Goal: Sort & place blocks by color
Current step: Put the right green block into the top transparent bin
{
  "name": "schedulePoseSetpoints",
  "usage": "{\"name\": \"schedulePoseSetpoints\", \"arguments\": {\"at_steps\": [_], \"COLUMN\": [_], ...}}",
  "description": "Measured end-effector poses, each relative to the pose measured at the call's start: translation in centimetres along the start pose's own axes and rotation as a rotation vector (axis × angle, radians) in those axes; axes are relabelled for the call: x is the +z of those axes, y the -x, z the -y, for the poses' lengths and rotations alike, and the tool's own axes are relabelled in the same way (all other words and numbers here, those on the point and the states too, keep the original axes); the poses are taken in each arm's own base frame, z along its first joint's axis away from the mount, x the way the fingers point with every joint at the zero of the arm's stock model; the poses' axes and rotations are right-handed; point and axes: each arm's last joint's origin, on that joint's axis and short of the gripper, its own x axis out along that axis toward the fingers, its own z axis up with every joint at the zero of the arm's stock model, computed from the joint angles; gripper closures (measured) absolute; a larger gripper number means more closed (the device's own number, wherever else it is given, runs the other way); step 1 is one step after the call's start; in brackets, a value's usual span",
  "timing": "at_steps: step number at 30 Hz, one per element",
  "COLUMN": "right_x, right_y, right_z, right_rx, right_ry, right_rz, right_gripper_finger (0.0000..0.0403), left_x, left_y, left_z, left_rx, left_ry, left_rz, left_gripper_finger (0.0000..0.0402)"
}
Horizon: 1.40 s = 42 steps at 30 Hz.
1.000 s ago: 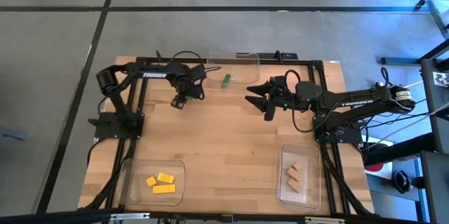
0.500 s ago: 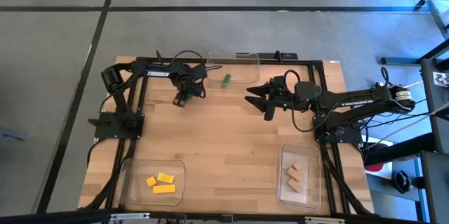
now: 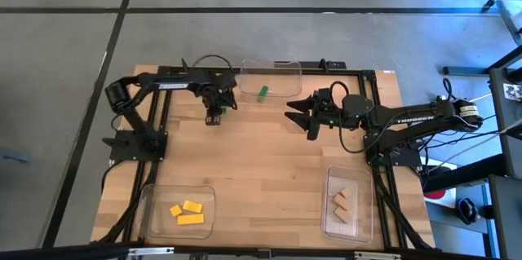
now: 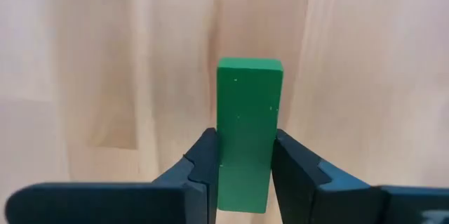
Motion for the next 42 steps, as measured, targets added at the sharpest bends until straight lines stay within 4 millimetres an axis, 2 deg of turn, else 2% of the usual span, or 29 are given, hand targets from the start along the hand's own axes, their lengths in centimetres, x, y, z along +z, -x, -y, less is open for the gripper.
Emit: {"name": "schedulePoseSetpoints", "arguments": {"at_steps": [4,8,11,14,21,26,29,38,42], "right_x": [0.0,-0.1,-0.1,-0.1,-0.1,-0.2,-0.2,-0.2,-0.2], "right_y": [0.0,0.0,0.0,0.0,0.0,0.0,0.0,0.0,0.0], "right_z": [0.0,0.1,0.1,0.1,0.0,-0.2,-0.2,-0.2,-0.2], "right_rx": [0.000,-0.005,-0.006,-0.006,0.020,0.069,0.087,0.096,0.097], "right_ry": [0.001,0.007,0.008,0.008,0.009,0.079,0.092,0.237,0.235], "right_rz": [-0.001,-0.009,-0.010,-0.010,-0.024,-0.047,-0.053,-0.047,-0.047], "right_gripper_finger": [0.0151,0.0151,0.0150,0.0150,0.0150,0.0150,0.0150,0.0150,0.0150], "left_x": [0.2,0.9,1.3,1.2,0.6,0.5,0.4,0.4,0.4], "left_y": [3.4,7.6,10.3,11.8,12.0,12.5,12.4,12.5,12.5], "left_z": [0.7,2.1,4.1,6.6,12.6,15.3,15.9,15.9,15.9], "left_rx": [0.024,0.044,0.023,-0.005,-0.204,-0.293,-0.295,-0.280,-0.277], "left_ry": [0.162,0.277,0.341,0.395,0.432,0.432,0.433,0.415,0.413], "left_rz": [0.165,0.452,0.715,0.950,1.300,1.465,1.473,1.486,1.486], "left_gripper_finger": [0.0317,0.0317,0.0317,0.0317,0.0317,0.0317,0.0317,0.0317,0.0317]}}
